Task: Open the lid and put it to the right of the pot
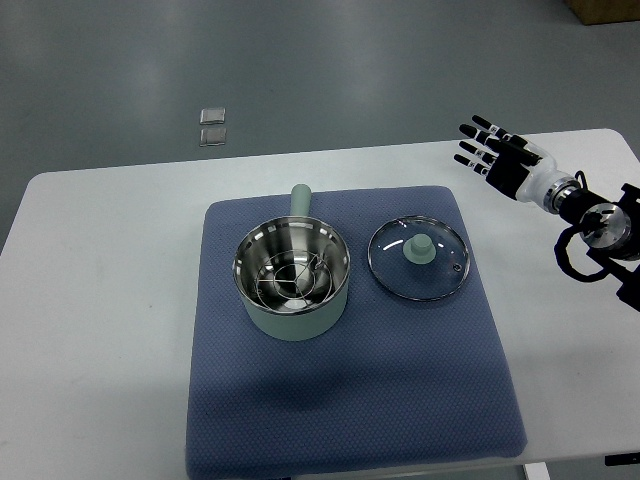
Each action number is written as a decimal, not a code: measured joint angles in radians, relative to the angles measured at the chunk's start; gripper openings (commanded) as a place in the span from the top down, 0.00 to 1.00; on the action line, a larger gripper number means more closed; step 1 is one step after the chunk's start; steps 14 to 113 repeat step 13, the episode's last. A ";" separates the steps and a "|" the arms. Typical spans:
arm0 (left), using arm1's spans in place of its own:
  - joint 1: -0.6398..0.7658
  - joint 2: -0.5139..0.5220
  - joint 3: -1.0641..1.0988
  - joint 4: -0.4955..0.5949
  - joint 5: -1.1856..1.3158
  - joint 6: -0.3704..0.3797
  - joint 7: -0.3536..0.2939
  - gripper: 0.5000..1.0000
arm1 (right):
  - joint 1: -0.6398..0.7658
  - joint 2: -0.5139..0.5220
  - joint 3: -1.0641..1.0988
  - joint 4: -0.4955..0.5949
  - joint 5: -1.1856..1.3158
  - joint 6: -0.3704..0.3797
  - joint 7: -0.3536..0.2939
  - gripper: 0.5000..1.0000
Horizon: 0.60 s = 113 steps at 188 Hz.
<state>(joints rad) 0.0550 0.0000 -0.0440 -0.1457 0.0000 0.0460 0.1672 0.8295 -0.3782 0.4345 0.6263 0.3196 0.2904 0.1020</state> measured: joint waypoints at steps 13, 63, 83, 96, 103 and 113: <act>0.000 0.000 0.000 0.000 0.000 0.000 0.000 0.00 | -0.001 0.001 0.000 0.000 -0.015 0.003 0.000 0.14; 0.000 0.000 0.000 0.000 0.000 0.000 0.000 0.00 | -0.001 0.001 0.000 0.000 -0.015 0.003 0.000 0.14; 0.000 0.000 0.000 0.000 0.000 0.000 0.000 0.00 | -0.001 0.001 0.000 0.000 -0.015 0.003 0.000 0.14; 0.000 0.000 0.000 0.000 0.000 0.000 0.000 0.00 | -0.001 0.001 0.000 0.000 -0.015 0.003 0.000 0.14; 0.000 0.000 0.000 0.000 0.000 0.000 0.000 0.00 | -0.001 0.001 0.000 0.000 -0.015 0.003 0.000 0.14; 0.000 0.000 0.000 0.000 0.000 0.000 0.000 0.00 | -0.001 0.001 0.000 0.000 -0.015 0.003 0.000 0.14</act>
